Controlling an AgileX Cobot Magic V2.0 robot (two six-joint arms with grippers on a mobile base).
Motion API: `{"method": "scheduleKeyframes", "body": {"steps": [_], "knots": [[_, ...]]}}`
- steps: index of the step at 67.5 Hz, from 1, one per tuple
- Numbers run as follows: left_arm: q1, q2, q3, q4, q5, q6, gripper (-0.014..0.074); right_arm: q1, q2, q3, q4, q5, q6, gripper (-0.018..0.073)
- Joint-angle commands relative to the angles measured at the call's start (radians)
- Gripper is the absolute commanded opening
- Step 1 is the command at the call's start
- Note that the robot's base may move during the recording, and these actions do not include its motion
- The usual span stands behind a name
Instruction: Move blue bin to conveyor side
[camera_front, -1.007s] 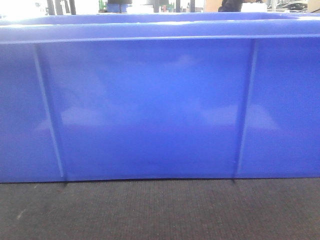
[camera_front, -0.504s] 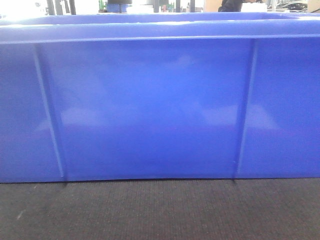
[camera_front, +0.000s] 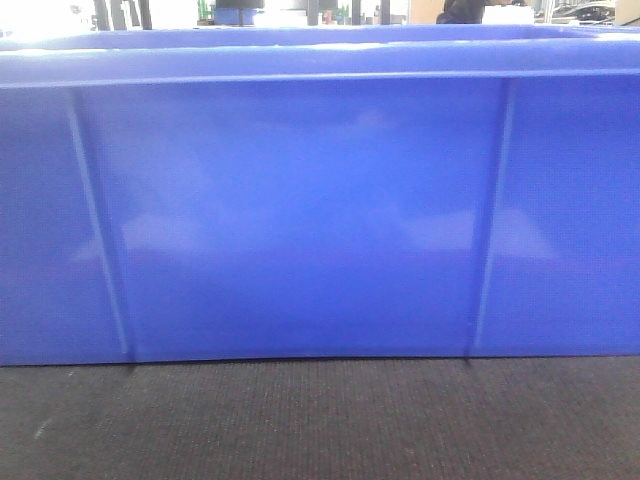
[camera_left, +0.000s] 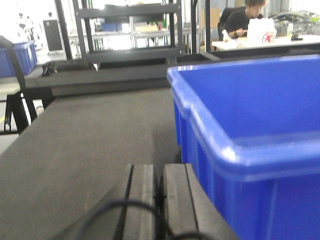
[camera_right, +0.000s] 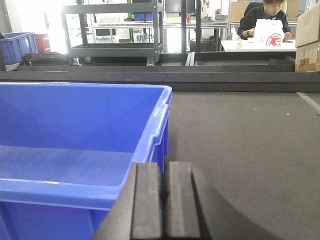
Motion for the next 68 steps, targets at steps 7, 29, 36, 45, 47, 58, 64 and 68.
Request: {"method": "scheduleKeyframes", "body": {"steps": [7, 29, 36, 45, 47, 58, 64, 68], "knots": [[0.004, -0.005, 0.104, -0.051, -0.096, -0.001, -0.0006, -0.002, -0.004, 0.002, -0.006, -0.029, -0.002, -0.0078], [0.034, -0.005, 0.127, -0.088, -0.145, -0.001, -0.0006, -0.002, -0.004, 0.002, -0.006, -0.029, -0.002, -0.0078], [0.057, -0.005, 0.127, -0.109, -0.145, -0.001, -0.0006, -0.002, -0.004, 0.002, -0.006, -0.029, -0.002, -0.0078], [0.071, -0.005, 0.127, -0.11, -0.147, -0.001, -0.0006, -0.002, -0.004, 0.002, -0.006, -0.029, -0.002, -0.0078], [0.071, -0.005, 0.127, -0.11, -0.147, -0.001, -0.0006, -0.002, -0.004, 0.002, -0.006, -0.029, -0.002, -0.0078], [0.071, -0.005, 0.127, -0.11, -0.145, -0.001, -0.0006, -0.002, -0.004, 0.002, -0.006, -0.029, -0.002, -0.0078], [0.071, -0.005, 0.127, -0.11, -0.152, -0.001, -0.0006, -0.002, -0.004, 0.002, -0.006, -0.029, -0.002, -0.0078], [0.071, -0.005, 0.127, -0.11, -0.152, -0.001, -0.0006, -0.002, -0.004, 0.002, -0.006, -0.029, -0.002, -0.0078]]}}
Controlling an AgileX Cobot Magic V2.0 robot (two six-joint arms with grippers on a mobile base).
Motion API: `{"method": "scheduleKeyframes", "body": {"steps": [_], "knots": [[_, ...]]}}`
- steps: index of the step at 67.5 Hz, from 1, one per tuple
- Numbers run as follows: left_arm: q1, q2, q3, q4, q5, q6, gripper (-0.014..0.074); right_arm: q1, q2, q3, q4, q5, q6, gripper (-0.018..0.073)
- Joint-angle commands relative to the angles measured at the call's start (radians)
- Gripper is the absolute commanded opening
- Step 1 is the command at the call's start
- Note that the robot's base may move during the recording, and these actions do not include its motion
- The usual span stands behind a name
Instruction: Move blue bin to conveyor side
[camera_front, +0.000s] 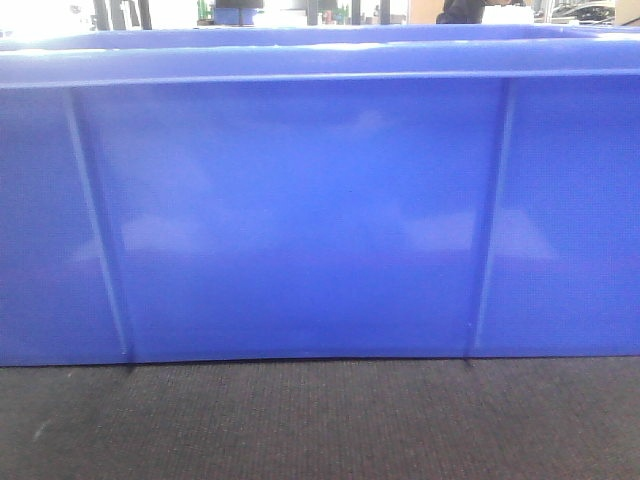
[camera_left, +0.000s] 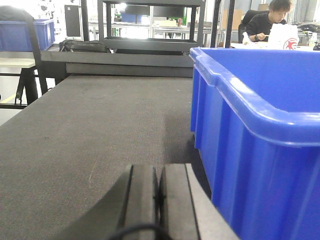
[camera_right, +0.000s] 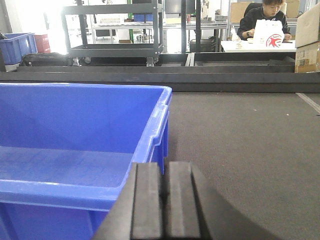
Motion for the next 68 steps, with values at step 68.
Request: {"method": "scheduleKeyframes", "body": {"steps": [68], "knots": [[0.002, -0.003, -0.003, -0.008, -0.017, -0.001, -0.0006, -0.053, -0.002, 0.032, 0.124, -0.122, -0.15, -0.0078]]}}
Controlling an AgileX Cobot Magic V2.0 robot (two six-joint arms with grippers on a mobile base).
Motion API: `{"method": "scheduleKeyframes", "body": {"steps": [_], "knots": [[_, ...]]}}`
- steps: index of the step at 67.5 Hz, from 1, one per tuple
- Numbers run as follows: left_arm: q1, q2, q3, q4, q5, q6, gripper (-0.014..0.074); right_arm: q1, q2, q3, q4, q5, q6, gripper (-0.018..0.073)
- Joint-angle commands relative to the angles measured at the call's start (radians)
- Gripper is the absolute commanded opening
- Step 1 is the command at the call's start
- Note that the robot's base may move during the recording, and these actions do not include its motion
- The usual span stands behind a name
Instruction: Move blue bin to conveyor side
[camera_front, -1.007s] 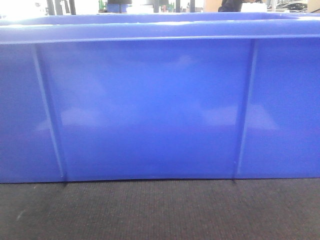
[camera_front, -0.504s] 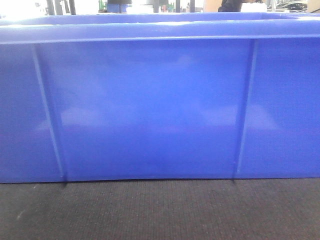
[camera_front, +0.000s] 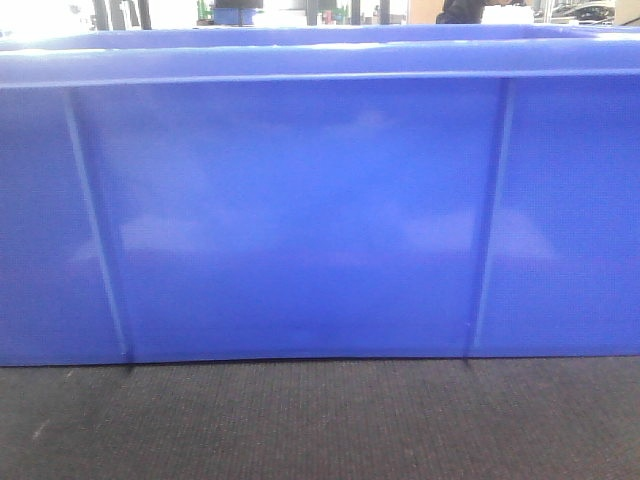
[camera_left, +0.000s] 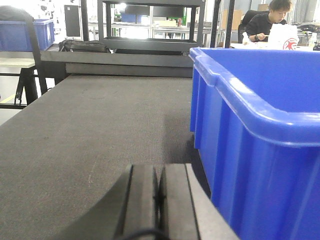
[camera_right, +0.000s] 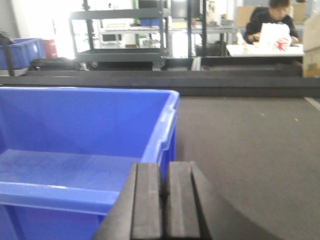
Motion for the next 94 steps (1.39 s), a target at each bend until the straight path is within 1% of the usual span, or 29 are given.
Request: {"method": "scheduleKeyframes", "body": {"steps": [1, 10, 14, 19, 24, 28, 41, 46, 49, 55, 65, 94], "knots": [[0.002, -0.003, -0.003, -0.008, -0.017, -0.001, -0.0006, -0.044, -0.002, 0.018, 0.072, -0.072, -0.104, -0.0078], [0.002, -0.003, -0.003, -0.008, -0.017, -0.001, -0.0006, -0.141, -0.002, 0.073, 0.173, -0.124, -0.185, -0.0078], [0.002, -0.003, -0.003, -0.008, -0.017, -0.001, -0.0006, -0.187, -0.005, 0.118, 0.239, -0.171, -0.222, -0.0078], [0.002, -0.003, -0.003, -0.008, -0.017, -0.001, -0.0006, -0.231, -0.012, 0.169, 0.292, -0.226, -0.243, -0.0078], [0.002, -0.003, -0.003, -0.008, -0.017, -0.001, -0.0006, -0.256, -0.012, 0.233, 0.315, -0.287, -0.243, -0.0078], [0.002, -0.003, -0.003, -0.008, -0.017, -0.001, -0.0006, -0.261, -0.012, 0.285, 0.314, -0.343, -0.243, -0.0078], [0.002, -0.003, -0.003, -0.008, -0.017, -0.001, -0.0006, -0.261, -0.012, 0.421, 0.314, -0.454, -0.243, -0.0078], [0.002, -0.003, -0.003, -0.008, -0.017, -0.001, -0.0006, -0.261, -0.012, 0.429, 0.314, -0.513, -0.243, -0.0078], [0.002, -0.003, -0.003, -0.008, -0.017, -0.001, -0.0006, -0.261, -0.012, 0.429, 0.314, -0.467, -0.249, -0.0078], [0.002, -0.003, -0.003, -0.008, -0.017, -0.001, -0.0006, -0.266, -0.012, 0.429, 0.314, -0.464, -0.266, -0.0078], [0.002, -0.003, -0.003, -0.008, -0.017, -0.001, -0.0006, -0.288, -0.012, 0.429, 0.314, -0.464, -0.266, -0.0078], [0.002, -0.003, -0.003, -0.008, -0.017, -0.001, -0.0006, -0.288, -0.012, 0.429, 0.314, -0.464, -0.266, -0.0078]]}}
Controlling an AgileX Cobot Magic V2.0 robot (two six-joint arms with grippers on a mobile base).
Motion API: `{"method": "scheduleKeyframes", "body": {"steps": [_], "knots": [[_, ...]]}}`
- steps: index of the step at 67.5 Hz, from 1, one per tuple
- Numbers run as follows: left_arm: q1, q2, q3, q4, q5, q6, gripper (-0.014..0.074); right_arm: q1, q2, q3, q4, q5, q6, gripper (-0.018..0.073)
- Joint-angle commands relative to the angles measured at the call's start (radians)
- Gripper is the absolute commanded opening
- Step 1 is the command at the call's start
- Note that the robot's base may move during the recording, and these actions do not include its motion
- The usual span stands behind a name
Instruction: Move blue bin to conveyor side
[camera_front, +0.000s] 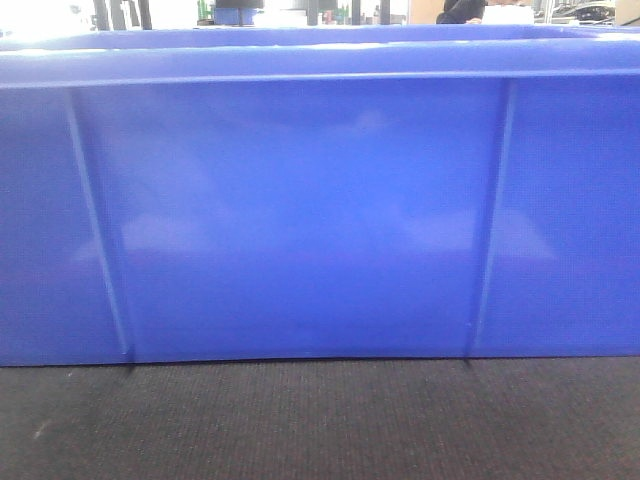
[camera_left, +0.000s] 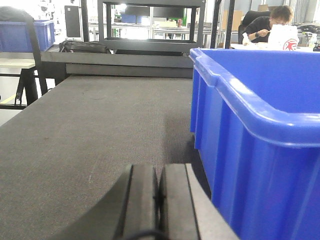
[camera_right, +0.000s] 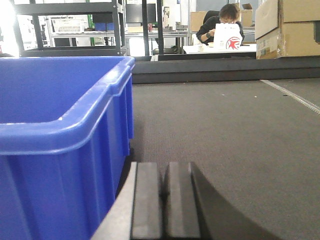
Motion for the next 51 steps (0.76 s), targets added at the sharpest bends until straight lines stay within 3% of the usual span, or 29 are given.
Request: {"method": "scheduleKeyframes", "body": {"steps": [1, 51], "knots": [[0.002, -0.003, -0.003, -0.008, -0.017, -0.001, -0.0006, -0.004, -0.004, 0.0, 0.005, -0.025, -0.009, -0.0078], [0.002, -0.003, -0.003, -0.008, -0.017, -0.001, -0.0006, -0.004, -0.004, 0.0, 0.005, -0.025, -0.009, -0.0078]]}}
